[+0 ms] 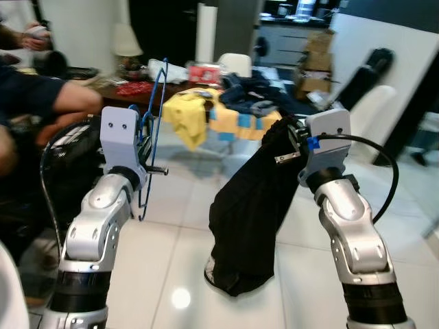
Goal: Hang hanger
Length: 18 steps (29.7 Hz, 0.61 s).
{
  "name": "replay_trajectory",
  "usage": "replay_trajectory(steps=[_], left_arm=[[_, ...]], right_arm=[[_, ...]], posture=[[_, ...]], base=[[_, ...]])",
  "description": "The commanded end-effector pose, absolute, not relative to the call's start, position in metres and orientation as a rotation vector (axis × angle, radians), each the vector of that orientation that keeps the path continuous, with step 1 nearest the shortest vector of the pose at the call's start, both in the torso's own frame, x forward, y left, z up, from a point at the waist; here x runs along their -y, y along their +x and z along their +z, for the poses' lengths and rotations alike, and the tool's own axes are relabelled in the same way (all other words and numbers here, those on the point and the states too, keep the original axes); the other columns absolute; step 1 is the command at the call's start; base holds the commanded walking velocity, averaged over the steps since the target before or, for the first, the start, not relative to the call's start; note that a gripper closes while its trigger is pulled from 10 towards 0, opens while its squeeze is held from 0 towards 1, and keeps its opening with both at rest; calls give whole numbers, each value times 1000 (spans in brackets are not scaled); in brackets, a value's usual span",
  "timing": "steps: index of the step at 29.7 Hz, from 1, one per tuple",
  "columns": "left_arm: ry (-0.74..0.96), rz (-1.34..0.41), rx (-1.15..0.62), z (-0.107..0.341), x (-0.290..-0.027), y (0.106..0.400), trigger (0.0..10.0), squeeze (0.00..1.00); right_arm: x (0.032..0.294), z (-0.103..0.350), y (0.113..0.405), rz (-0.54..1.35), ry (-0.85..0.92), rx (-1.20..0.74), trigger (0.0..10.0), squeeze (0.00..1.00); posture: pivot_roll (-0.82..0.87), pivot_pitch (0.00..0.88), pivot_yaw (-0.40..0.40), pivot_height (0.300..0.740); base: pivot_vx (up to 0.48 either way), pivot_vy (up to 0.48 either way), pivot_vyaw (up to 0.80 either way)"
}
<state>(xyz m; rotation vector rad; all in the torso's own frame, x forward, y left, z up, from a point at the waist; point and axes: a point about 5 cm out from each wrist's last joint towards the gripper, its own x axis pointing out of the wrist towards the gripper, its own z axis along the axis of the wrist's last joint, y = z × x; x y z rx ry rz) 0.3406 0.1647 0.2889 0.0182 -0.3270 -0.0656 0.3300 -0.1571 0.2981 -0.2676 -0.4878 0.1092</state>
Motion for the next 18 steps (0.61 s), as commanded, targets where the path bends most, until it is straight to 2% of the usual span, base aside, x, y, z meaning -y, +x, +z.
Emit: replay_trajectory(steps=[1, 11, 15, 18], left_arm=[[31, -67, 318, 287, -164, 341, 10000, 0], [42, -74, 290, 279, -165, 341, 10000, 0], [62, -90, 241, 266, -164, 341, 10000, 0], [95, -99, 163, 246, -162, 341, 10000, 0]], right_arm=[[156, 306, 326, 118, -260, 541, 10000, 0], [154, 299, 327, 128, -274, 516, 10000, 0], [154, 286, 331, 134, -314, 472, 10000, 0], [157, 262, 336, 139, -343, 368, 10000, 0]], posture=[[-62, 122, -52, 740], [-58, 131, -53, 740], [-58, 132, -53, 740], [-57, 135, -53, 740]], base=[[0, 0, -800], [0, 0, -800], [0, 0, -800], [0, 0, -800]])
